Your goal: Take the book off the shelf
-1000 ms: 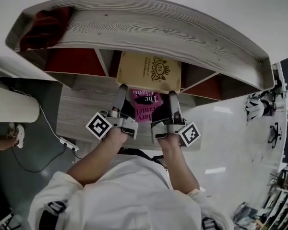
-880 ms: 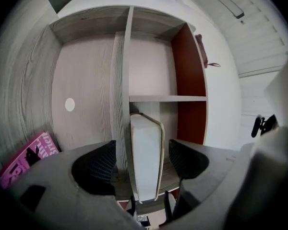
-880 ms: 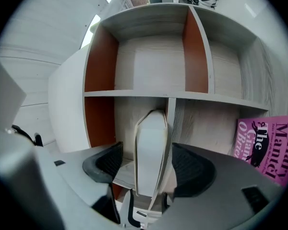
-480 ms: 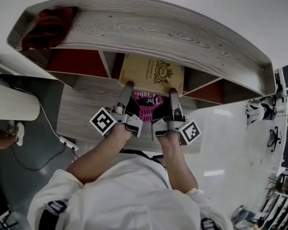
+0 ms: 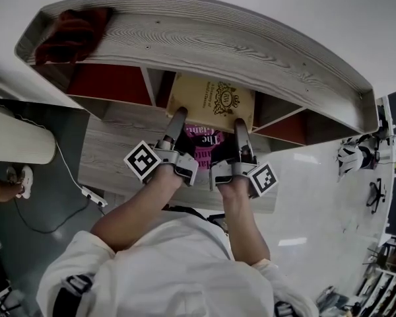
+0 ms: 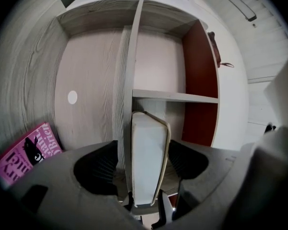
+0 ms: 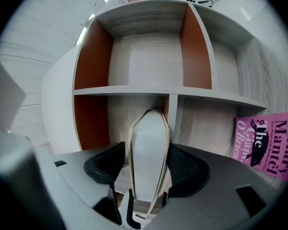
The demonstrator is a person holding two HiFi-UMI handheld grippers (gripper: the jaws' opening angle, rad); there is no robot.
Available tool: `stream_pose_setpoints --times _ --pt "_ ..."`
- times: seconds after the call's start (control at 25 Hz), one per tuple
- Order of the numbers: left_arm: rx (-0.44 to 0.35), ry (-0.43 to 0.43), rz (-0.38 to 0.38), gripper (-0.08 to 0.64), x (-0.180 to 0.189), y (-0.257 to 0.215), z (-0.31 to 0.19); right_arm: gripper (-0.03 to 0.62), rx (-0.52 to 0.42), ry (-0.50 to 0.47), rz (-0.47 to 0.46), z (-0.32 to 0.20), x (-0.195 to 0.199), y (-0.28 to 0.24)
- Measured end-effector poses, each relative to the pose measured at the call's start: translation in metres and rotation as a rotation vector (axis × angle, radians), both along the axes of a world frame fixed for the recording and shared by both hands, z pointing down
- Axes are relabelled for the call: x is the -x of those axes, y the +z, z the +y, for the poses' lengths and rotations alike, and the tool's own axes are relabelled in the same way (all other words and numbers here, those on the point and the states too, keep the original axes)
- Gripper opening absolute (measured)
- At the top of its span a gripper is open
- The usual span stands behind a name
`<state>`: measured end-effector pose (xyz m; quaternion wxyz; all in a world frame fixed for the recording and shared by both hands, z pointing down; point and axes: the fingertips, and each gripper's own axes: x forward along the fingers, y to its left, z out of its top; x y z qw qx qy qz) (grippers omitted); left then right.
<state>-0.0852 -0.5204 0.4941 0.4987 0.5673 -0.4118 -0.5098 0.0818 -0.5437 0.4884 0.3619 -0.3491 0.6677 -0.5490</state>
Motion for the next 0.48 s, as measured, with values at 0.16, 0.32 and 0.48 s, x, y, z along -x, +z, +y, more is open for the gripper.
stream_pose_setpoints --times 0.16,0.32,0.48 --pt "-0.013 0.005 -0.033 0.300 0.0017 -0.0026 -0.0002 0.251 0.021 0.009 0.009 -0.0014 -0.0010 0.0043" --pt "-0.035 0.008 -0.046 0.239 0.0022 -0.0075 0.0003 0.233 0.030 0.009 0.008 -0.0008 -0.0005 0.0060" --pt "-0.039 0.017 -0.037 0.236 0.0002 -0.0077 0.0027 0.229 0.021 0.003 0.002 -0.0003 -0.0016 0.0073"
